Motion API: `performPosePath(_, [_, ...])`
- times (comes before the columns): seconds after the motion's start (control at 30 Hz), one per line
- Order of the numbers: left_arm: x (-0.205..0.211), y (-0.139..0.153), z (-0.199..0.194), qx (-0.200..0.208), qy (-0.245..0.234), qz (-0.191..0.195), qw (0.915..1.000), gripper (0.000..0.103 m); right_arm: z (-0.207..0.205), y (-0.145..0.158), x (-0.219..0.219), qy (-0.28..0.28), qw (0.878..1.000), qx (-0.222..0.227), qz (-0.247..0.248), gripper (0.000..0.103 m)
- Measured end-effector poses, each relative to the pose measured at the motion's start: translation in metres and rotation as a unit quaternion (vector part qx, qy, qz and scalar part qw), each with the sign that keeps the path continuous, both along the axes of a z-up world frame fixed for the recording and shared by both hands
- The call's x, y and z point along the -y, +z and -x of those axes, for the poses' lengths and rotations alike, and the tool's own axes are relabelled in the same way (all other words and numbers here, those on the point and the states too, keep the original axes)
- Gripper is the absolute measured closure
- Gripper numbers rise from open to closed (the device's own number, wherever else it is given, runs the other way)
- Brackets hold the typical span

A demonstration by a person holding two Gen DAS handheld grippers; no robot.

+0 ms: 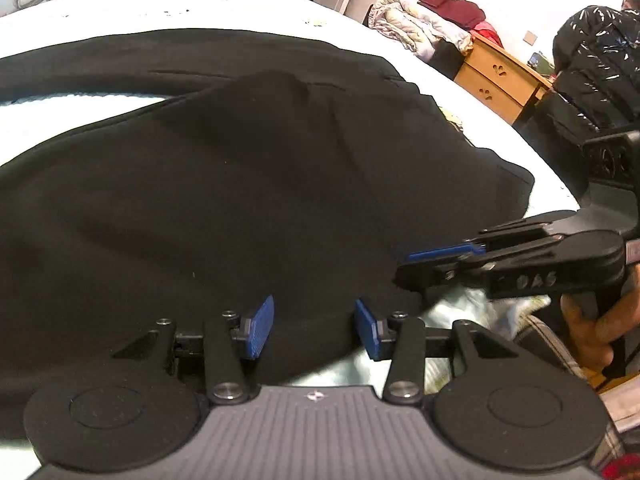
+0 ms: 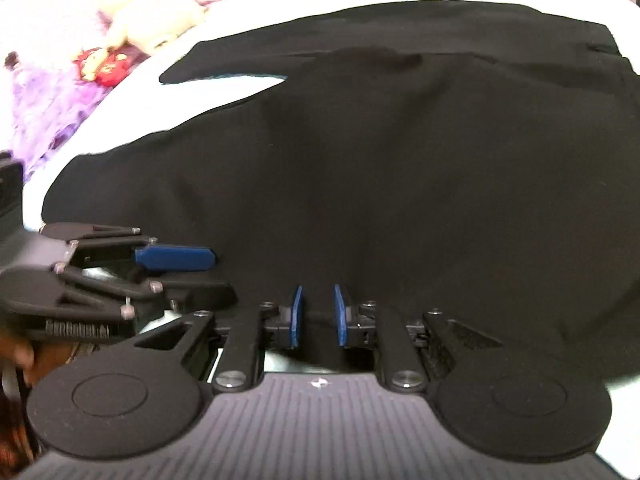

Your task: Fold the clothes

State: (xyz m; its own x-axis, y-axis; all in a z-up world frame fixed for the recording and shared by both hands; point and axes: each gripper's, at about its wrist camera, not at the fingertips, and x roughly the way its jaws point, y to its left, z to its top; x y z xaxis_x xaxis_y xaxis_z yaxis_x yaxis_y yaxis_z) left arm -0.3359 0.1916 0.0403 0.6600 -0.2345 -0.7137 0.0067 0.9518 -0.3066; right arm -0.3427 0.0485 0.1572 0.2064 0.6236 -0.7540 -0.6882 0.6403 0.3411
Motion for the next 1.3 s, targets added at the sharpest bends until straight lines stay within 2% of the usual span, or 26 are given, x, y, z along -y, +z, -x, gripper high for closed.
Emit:
performPosePath(0.07, [-0.001,0.006,-0.006,-0.01,0.008,0.008,0.9999,0.055,-0.007,0.007,0.013,-0.018,1.0,-0.02,-0.014,0.088])
performPosePath(0.13, [-0.001,0.012,-0.01,-0.001,0.022,0.012,0.9997,0.055,-0.016,0.018,0.02,-0.041,0.999,-0.016,-0.029,0.087])
performPosePath(0.2, [-0.002,0.018,-0.011,0.018,0.04,0.014,0.999,0.051,-0.03,0.028,0.028,-0.074,0.997,0.01,-0.037,0.086])
performPosePath(0.23, [-0.003,0.018,-0.012,0.02,0.047,0.013,0.9986,0.046,-0.041,0.03,0.034,-0.093,0.995,0.022,-0.038,0.086])
performPosePath(0.3, [-0.006,0.001,-0.015,-0.013,0.042,0.015,0.9989,0.044,-0.058,0.026,0.052,-0.138,0.989,0.04,-0.025,0.084])
performPosePath(0.37, [-0.007,-0.004,-0.006,0.003,0.034,0.015,0.9993,0.043,-0.061,0.014,0.081,-0.191,0.981,0.033,-0.026,0.086])
performPosePath(0.4, [-0.006,-0.004,-0.001,0.011,0.033,0.014,0.9993,0.043,-0.06,0.007,0.097,-0.218,0.975,0.026,-0.031,0.103])
performPosePath(0.47, [-0.009,-0.003,0.002,0.015,0.041,0.026,0.9987,0.043,-0.057,-0.003,0.128,-0.268,0.962,0.006,-0.05,0.103])
performPosePath(0.5, [-0.011,-0.002,0.003,0.014,0.05,0.037,0.998,0.043,-0.053,-0.004,0.142,-0.288,0.955,-0.012,-0.076,0.103])
performPosePath(0.57, [-0.018,0.003,0.008,0.011,0.074,0.067,0.995,0.043,-0.049,0.0,0.151,-0.319,0.942,-0.029,-0.096,0.103])
performPosePath(0.63, [-0.023,0.012,0.015,0.016,0.091,0.089,0.9918,0.044,-0.039,0.01,0.141,-0.335,0.939,-0.009,-0.075,0.095])
performPosePath(0.67, [-0.026,0.016,0.02,0.029,0.097,0.088,0.9909,0.043,-0.033,0.019,0.139,-0.335,0.94,0.01,-0.066,0.088])
performPosePath(0.73, [-0.034,0.017,0.027,0.043,0.118,0.079,0.989,0.041,-0.023,0.029,0.136,-0.325,0.943,0.035,-0.071,0.082])
performPosePath(0.8, [-0.049,0.008,0.037,0.025,0.15,0.069,0.986,0.038,-0.019,0.03,0.134,-0.311,0.946,0.041,-0.077,0.069])
performPosePath(0.83, [-0.057,0.003,0.043,0.02,0.163,0.071,0.9838,0.041,-0.019,0.027,0.134,-0.308,0.948,0.04,-0.068,0.066])
performPosePath(0.87, [-0.067,-0.001,0.051,0.02,0.171,0.091,0.9808,0.049,-0.019,0.02,0.135,-0.311,0.949,0.034,-0.041,0.064])
performPosePath(0.9, [-0.077,-0.005,0.059,0.02,0.18,0.11,0.9774,0.051,-0.018,0.015,0.136,-0.314,0.949,0.031,-0.023,0.07])
performPosePath(1.03, [-0.107,0.005,0.09,0.017,0.213,0.158,0.9641,0.058,-0.003,0.019,0.13,-0.31,0.949,0.054,0.009,0.07])
performPosePath(1.1, [-0.128,0.017,0.109,0.054,0.245,0.178,0.9514,0.059,0.005,0.029,0.118,-0.309,0.948,0.064,0.033,0.069])
performPosePath(1.17, [-0.156,0.024,0.128,0.097,0.297,0.184,0.932,0.057,0.008,0.032,0.097,-0.297,0.952,0.064,0.029,0.069])
performPosePath(1.2, [-0.169,0.023,0.139,0.106,0.326,0.188,0.9203,0.057,0.013,0.035,0.089,-0.286,0.956,0.058,0.017,0.069])
performPosePath(1.3, [-0.206,-0.004,0.175,0.074,0.422,0.212,0.8785,0.057,0.028,0.038,0.061,-0.238,0.97,0.051,-0.002,0.069])
